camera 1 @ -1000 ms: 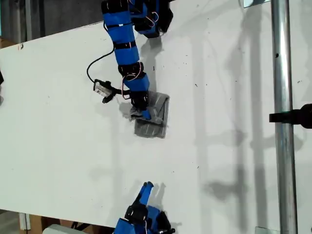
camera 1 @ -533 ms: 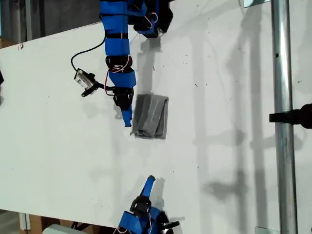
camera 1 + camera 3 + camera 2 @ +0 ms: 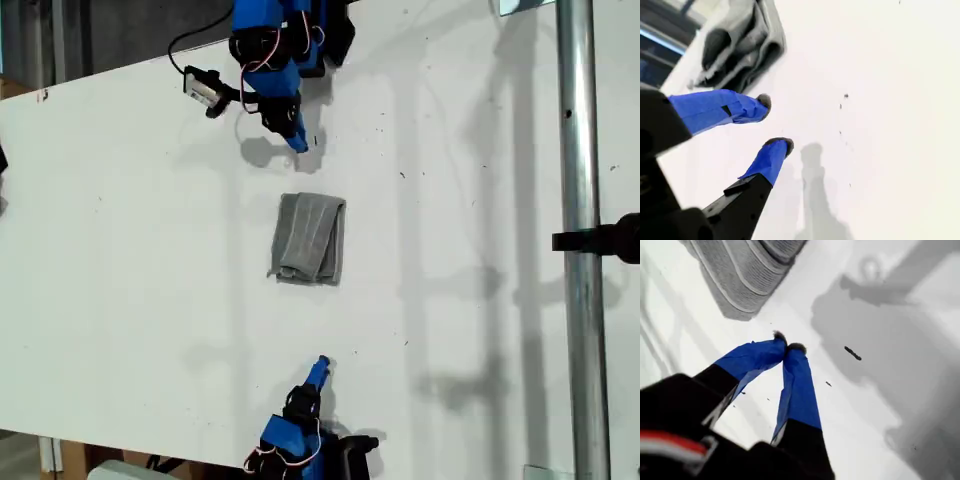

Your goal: Grasp corners of a towel and fold twice.

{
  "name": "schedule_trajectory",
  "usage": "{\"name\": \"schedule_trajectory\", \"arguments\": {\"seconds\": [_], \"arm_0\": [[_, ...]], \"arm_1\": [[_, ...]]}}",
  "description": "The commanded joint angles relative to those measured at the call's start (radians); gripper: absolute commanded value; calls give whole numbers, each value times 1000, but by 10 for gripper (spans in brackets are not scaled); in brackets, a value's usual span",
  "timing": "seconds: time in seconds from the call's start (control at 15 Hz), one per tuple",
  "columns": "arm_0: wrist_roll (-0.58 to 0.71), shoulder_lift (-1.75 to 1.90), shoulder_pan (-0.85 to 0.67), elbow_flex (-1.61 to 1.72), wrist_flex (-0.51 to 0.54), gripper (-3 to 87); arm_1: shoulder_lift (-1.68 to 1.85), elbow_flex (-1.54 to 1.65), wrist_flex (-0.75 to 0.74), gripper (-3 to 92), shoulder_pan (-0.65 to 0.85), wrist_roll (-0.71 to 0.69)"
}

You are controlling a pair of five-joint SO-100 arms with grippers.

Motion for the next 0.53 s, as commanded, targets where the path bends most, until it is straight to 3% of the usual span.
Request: {"name": "schedule_trajectory", "arguments": {"seconds": [0.0,0.07,0.13,0.2,0.47], "arm_0": [[459,11,5,5,34,117],[448,11,2,6,32,114],[446,11,0,6,32,107],[445,11,0,6,32,107],[445,11,0,6,32,106]], "arm_1": [[193,64,187,11,-61,229],[360,75,359,76,-69,232],[414,48,423,99,-11,126],[417,54,431,103,52,-12],[416,67,425,104,163,-8]]}}
